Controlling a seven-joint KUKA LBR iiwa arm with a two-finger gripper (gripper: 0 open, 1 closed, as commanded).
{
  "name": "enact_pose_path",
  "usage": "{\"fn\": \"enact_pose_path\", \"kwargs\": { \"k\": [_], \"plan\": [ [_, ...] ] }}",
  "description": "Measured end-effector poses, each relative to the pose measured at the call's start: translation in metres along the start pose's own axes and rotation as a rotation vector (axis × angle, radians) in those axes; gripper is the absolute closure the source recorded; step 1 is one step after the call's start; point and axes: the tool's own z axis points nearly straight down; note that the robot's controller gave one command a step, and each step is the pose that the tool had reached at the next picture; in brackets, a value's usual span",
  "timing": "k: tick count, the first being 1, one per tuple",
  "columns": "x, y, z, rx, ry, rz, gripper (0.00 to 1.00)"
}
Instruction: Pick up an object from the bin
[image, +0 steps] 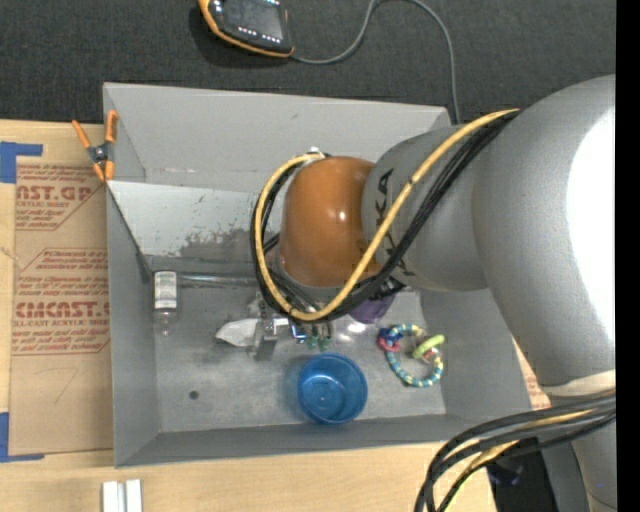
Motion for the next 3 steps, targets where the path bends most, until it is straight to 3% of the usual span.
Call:
{"fn": "enact_pose_path", "kwargs": {
  "k": [1, 2, 3],
  "plan": [
    [0.06, -0.025, 0.055, 0.002, 0.002, 0.004, 0.0],
    [0.057, -0.024, 0.052, 0.001, -0.002, 0.003, 0.0],
    [0.054, -0.013, 0.051, -0.001, -0.004, 0.015, 1.0]
  ]
}}
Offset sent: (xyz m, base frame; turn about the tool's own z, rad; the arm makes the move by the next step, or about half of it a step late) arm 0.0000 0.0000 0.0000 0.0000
